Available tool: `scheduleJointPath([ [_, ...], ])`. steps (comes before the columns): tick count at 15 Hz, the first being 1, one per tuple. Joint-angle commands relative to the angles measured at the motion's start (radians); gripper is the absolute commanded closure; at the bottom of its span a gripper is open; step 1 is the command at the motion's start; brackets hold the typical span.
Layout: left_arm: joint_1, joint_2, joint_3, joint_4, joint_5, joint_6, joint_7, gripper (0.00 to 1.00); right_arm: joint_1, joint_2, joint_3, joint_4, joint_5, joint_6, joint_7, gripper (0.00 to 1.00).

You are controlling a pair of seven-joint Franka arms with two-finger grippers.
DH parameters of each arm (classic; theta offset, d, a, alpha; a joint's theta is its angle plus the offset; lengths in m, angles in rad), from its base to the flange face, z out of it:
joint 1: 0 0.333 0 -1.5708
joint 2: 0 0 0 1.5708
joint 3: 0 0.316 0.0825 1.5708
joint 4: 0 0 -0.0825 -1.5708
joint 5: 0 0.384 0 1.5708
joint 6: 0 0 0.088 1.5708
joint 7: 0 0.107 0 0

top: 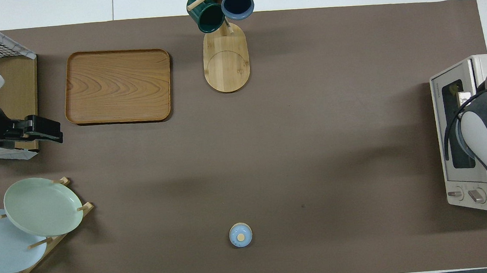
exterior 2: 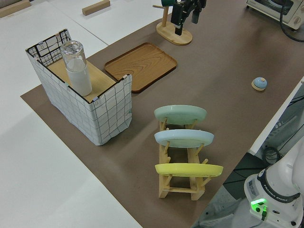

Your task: Put eggplant into oven

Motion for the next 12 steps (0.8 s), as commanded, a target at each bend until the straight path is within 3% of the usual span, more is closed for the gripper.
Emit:
scheduleJointPath([
  [1,0.017,-0.026,-0.007,-0.023,-0.01,0.001,0.001,0.0,-0.004,0.004,0.008,0.121,0.038,-0.119,-0.029,1.0],
  [4,0.017,-0.026,-0.007,-0.023,-0.01,0.001,0.001,0.0,-0.001,0.004,0.016,0.181,0.088,-0.152,-0.027,0.99],
  [6,0.017,-0.026,-0.007,-0.023,-0.01,0.001,0.001,0.0,0.009,-0.002,0.019,0.197,0.128,-0.17,-0.019,0.89],
  [7,0.017,-0.026,-0.007,-0.023,-0.01,0.001,0.001,0.0,0.019,-0.007,0.019,0.197,0.151,-0.178,-0.01,0.75],
  [8,0.017,-0.026,-0.007,-0.023,-0.01,0.001,0.001,0.0,0.022,-0.017,0.019,0.198,0.179,-0.182,-0.009,0.48],
  [9,0.017,-0.026,-0.007,-0.023,-0.01,0.001,0.001,0.0,0.032,-0.028,0.019,0.198,0.196,-0.185,-0.009,0.32],
  [10,0.017,-0.026,-0.007,-0.023,-0.01,0.001,0.001,0.0,0.044,-0.034,0.017,0.198,0.199,-0.185,-0.007,0.0],
  [12,0.017,-0.026,-0.007,-0.023,-0.01,0.001,0.001,0.0,0.041,-0.039,0.016,0.198,0.204,-0.187,-0.007,0.0],
])
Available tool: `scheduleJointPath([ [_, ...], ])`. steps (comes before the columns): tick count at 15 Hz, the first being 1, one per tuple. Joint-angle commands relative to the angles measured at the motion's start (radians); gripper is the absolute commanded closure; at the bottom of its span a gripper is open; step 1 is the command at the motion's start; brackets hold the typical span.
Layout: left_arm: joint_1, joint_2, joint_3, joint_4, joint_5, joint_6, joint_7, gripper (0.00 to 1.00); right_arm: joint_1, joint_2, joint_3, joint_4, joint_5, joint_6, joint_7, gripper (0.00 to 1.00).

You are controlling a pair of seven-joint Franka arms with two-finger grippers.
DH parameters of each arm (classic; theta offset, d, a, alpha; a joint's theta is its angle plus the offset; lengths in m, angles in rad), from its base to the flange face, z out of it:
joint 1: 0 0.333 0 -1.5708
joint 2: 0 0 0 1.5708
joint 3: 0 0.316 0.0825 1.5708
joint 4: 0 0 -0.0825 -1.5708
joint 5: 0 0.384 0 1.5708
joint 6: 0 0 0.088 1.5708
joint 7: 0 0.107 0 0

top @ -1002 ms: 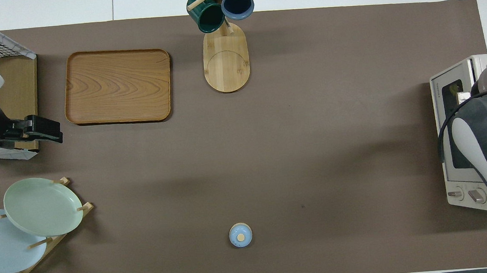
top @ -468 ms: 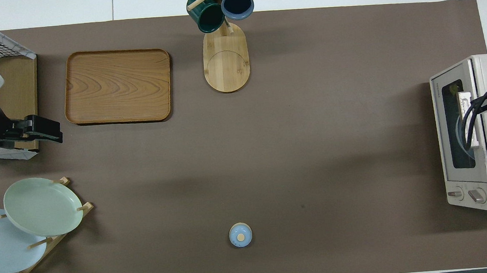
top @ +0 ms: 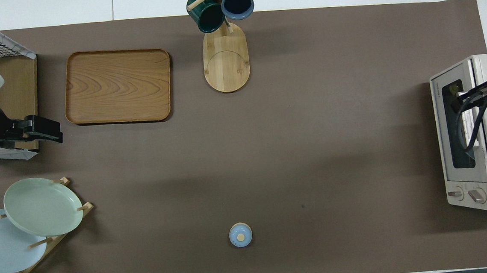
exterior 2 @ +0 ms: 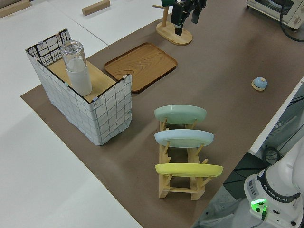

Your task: Put eggplant into oven

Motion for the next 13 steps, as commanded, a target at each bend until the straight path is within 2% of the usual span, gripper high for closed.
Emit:
scheduleJointPath([
  [1,0.017,-0.026,-0.007,-0.023,-0.01,0.001,0.001,0.0,-0.007,-0.017,-0.003,0.003,0.036,-0.018,-0.007,0.0],
  [4,0.017,-0.026,-0.007,-0.023,-0.01,0.001,0.001,0.0,-0.003,-0.043,-0.001,0.003,0.04,-0.056,-0.006,0.0],
  [13,0.017,-0.026,-0.007,-0.023,-0.01,0.001,0.001,0.0,-0.001,-0.055,0.0,-0.007,0.062,-0.063,0.004,0.0],
])
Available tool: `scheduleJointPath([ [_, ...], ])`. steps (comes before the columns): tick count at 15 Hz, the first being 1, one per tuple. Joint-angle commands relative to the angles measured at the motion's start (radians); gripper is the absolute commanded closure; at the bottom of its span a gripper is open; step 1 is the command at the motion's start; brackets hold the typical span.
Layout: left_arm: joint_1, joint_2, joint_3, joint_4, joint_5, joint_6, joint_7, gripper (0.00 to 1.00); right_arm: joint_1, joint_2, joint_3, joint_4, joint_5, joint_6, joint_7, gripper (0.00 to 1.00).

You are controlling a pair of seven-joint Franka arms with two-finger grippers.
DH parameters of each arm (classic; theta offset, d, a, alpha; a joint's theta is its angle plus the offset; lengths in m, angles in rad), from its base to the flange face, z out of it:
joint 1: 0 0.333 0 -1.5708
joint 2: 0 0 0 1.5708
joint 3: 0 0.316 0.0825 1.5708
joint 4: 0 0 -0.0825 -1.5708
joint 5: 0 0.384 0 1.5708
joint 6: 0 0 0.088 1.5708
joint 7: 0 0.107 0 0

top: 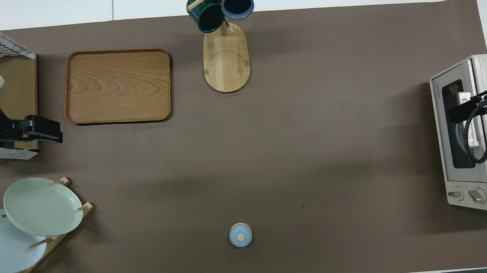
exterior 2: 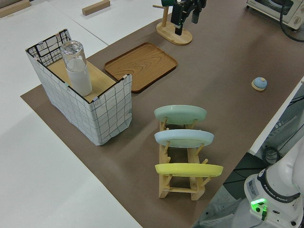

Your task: Put eggplant into oven

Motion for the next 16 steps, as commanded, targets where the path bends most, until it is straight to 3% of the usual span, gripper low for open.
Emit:
scheduleJointPath([
  [1,0.017,-0.026,-0.007,-0.023,-0.01,0.001,0.001,0.0,-0.009,-0.01,0.0,-0.002,0.024,-0.015,0.017,0.0],
  [16,0.017,-0.026,-0.007,-0.023,-0.01,0.001,0.001,0.0,-0.01,0.024,-0.004,0.07,0.029,-0.015,0.108,0.0],
])
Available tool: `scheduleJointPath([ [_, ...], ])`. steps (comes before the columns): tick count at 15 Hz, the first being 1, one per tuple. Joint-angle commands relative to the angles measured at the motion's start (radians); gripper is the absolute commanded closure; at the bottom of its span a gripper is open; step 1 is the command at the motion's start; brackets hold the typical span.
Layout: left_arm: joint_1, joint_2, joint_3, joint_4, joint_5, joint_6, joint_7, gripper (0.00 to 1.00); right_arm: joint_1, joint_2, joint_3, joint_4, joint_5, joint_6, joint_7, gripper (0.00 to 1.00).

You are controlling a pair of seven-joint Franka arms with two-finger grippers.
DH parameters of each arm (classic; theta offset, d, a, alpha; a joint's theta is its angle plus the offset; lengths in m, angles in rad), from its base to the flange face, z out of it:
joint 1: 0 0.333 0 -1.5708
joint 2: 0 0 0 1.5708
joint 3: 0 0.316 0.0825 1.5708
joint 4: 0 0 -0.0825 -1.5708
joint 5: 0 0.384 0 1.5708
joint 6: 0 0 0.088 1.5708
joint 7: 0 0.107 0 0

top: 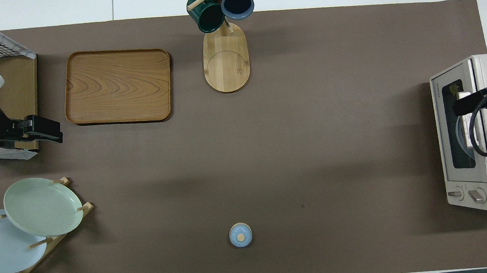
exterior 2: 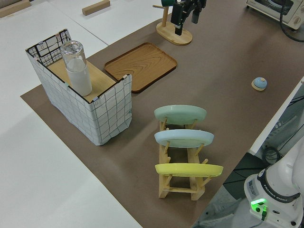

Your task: Put eggplant into oven

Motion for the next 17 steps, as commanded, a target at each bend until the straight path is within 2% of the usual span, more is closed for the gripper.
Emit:
scheduleJointPath([
  [1,0.017,-0.026,-0.007,-0.023,-0.01,0.001,0.001,0.0,-0.006,0.022,0.004,0.039,0.025,-0.015,0.02,0.0],
  [5,0.017,-0.026,-0.007,-0.023,-0.01,0.001,0.001,0.0,-0.009,0.025,0.002,0.042,0.096,-0.037,0.067,0.0],
  [17,0.017,-0.026,-0.007,-0.023,-0.01,0.001,0.001,0.0,0.002,0.022,0.011,0.04,0.027,-0.043,0.071,0.0],
])
